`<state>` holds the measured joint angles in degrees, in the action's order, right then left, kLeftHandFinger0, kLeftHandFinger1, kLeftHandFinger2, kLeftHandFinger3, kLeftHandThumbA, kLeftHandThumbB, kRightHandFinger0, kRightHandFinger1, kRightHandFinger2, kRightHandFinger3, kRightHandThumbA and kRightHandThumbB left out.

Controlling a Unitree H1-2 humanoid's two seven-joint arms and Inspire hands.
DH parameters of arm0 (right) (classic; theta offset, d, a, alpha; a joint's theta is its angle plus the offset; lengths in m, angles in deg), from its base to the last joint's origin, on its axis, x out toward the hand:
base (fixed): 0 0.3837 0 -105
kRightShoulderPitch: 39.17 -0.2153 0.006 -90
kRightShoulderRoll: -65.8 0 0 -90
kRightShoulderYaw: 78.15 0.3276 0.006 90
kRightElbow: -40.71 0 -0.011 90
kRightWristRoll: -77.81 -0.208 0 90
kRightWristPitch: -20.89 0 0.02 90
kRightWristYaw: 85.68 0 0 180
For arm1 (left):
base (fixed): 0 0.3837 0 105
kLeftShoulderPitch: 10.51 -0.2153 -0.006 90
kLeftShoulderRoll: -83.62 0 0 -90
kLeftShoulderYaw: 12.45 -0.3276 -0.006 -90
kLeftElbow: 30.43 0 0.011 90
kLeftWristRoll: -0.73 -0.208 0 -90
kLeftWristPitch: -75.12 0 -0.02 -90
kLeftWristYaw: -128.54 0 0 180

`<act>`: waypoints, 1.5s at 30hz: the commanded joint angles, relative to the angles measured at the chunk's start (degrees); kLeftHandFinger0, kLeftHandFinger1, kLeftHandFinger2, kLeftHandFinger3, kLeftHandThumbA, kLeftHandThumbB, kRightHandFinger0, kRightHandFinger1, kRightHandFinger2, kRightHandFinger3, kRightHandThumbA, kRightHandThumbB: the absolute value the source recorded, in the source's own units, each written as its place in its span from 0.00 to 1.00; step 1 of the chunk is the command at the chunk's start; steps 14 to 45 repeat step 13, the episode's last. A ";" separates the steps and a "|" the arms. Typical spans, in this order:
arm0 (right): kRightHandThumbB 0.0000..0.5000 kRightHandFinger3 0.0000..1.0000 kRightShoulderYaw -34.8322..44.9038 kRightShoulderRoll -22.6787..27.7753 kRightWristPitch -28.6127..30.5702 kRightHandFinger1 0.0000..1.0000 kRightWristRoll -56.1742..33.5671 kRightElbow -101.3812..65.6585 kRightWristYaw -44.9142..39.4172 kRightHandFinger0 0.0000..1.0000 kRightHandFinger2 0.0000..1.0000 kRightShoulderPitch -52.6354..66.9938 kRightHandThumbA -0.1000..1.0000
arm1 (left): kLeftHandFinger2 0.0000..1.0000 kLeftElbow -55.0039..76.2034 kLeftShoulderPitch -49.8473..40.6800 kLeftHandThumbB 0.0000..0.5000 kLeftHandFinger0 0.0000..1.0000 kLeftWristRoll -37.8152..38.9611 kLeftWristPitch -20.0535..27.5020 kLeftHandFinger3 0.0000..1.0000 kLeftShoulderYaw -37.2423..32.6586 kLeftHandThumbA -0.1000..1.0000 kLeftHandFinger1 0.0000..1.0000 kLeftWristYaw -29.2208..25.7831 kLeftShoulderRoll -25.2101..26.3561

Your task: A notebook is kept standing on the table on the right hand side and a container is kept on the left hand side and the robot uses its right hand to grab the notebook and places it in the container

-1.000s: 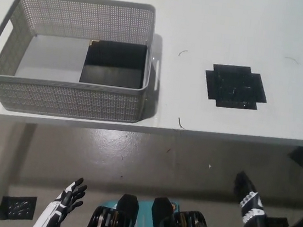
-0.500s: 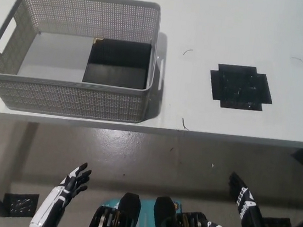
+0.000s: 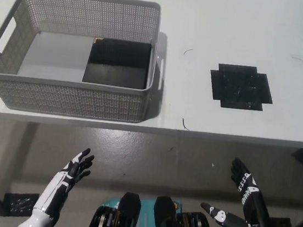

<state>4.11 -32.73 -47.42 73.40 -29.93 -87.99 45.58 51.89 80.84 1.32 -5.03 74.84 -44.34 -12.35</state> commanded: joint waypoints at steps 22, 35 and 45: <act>0.69 1.00 2.05 -0.61 -0.74 1.00 -0.41 -1.22 -2.57 1.00 1.00 -1.94 1.00 | 1.00 -0.08 1.50 0.35 1.00 -0.43 1.26 1.00 1.52 1.00 1.00 -0.81 0.05; 0.69 1.00 2.05 -0.61 -0.74 1.00 -0.41 -1.22 -2.57 1.00 1.00 -1.94 1.00 | 1.00 -0.08 1.50 0.35 1.00 -0.43 1.26 1.00 1.52 1.00 1.00 -0.81 0.05; 0.69 1.00 2.05 -0.61 -0.74 1.00 -0.41 -1.22 -2.57 1.00 1.00 -1.94 1.00 | 1.00 -0.08 1.50 0.35 1.00 -0.43 1.26 1.00 1.52 1.00 1.00 -0.81 0.05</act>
